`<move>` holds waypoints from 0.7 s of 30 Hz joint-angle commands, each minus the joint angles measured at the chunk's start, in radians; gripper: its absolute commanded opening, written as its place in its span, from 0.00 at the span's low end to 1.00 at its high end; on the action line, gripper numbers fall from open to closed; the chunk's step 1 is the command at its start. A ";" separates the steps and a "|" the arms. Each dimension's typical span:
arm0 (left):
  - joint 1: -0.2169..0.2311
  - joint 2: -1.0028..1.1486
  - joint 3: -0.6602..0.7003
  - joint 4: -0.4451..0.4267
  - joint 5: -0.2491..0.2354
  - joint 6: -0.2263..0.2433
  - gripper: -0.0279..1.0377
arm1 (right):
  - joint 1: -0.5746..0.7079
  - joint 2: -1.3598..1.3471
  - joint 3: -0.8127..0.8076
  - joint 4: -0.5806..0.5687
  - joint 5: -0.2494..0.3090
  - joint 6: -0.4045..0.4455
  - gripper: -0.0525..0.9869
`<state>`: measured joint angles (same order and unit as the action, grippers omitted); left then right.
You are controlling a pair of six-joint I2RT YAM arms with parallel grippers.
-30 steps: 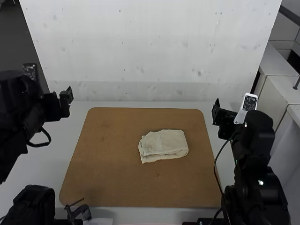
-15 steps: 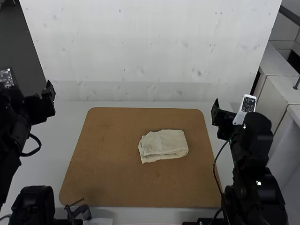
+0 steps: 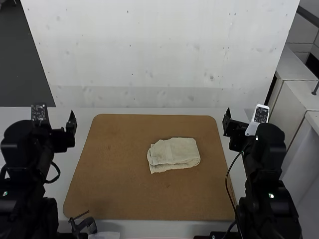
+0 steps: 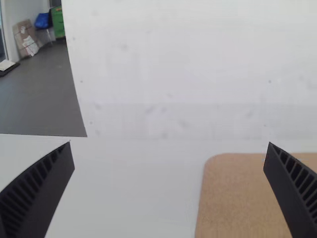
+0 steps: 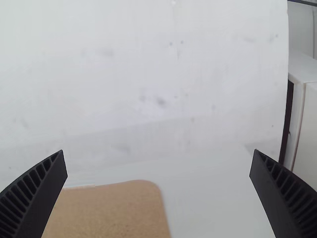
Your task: Fold the towel.
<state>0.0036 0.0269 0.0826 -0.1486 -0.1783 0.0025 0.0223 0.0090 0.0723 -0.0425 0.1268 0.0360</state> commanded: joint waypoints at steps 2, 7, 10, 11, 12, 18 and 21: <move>-0.005 -0.007 -0.024 0.023 0.143 0.042 0.95 | 0.008 -0.006 0.000 0.000 -0.018 -0.005 0.97; -0.007 -0.007 -0.034 0.026 0.214 0.044 0.95 | 0.011 0.002 -0.011 -0.023 -0.026 -0.002 0.97; -0.007 -0.007 -0.034 0.026 0.214 0.044 0.95 | 0.011 0.003 -0.011 -0.022 -0.026 0.001 0.98; -0.005 -0.007 -0.034 0.026 0.212 0.044 0.95 | 0.011 0.003 -0.011 -0.022 -0.026 0.001 0.98; -0.005 -0.007 -0.034 0.026 0.214 0.044 0.95 | 0.010 0.003 -0.011 -0.022 -0.026 -0.001 0.98; -0.005 -0.007 -0.034 0.026 0.214 0.044 0.95 | 0.010 0.006 -0.011 -0.020 -0.026 0.007 0.98; -0.005 -0.007 -0.034 0.026 0.214 0.044 0.95 | 0.010 0.006 -0.011 -0.020 -0.026 0.007 0.98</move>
<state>0.0036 0.0269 0.0425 -0.1337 0.0208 0.0338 0.0242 0.0101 0.0593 -0.0719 0.1085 0.0372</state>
